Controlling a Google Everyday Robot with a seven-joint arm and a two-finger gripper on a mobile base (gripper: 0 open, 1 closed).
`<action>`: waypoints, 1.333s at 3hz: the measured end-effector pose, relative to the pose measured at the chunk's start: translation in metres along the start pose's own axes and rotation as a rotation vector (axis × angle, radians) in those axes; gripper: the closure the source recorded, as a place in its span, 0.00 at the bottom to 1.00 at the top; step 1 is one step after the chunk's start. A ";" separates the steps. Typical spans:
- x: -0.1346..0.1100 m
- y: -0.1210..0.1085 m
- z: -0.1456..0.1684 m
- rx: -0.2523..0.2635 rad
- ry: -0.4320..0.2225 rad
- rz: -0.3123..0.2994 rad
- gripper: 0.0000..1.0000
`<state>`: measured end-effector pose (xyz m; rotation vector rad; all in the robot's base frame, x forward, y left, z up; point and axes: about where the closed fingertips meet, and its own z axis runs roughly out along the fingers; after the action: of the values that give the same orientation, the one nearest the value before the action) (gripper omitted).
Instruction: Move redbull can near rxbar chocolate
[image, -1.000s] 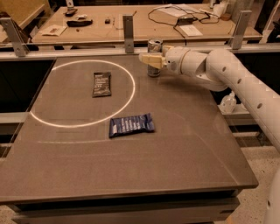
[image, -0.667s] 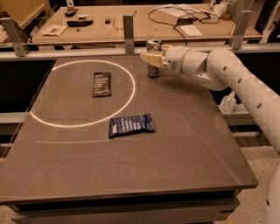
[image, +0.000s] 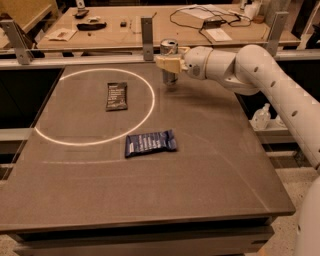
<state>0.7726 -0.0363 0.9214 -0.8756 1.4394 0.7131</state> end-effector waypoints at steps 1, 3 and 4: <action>-0.011 0.026 0.008 -0.083 -0.009 0.018 1.00; -0.017 0.072 0.023 -0.198 -0.029 0.071 1.00; -0.021 0.088 0.032 -0.231 -0.036 0.084 1.00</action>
Offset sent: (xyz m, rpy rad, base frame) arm -0.0571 0.0576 0.0116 0.0613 0.0797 0.2156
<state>0.7135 0.0387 0.9330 -0.9781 1.3857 0.9685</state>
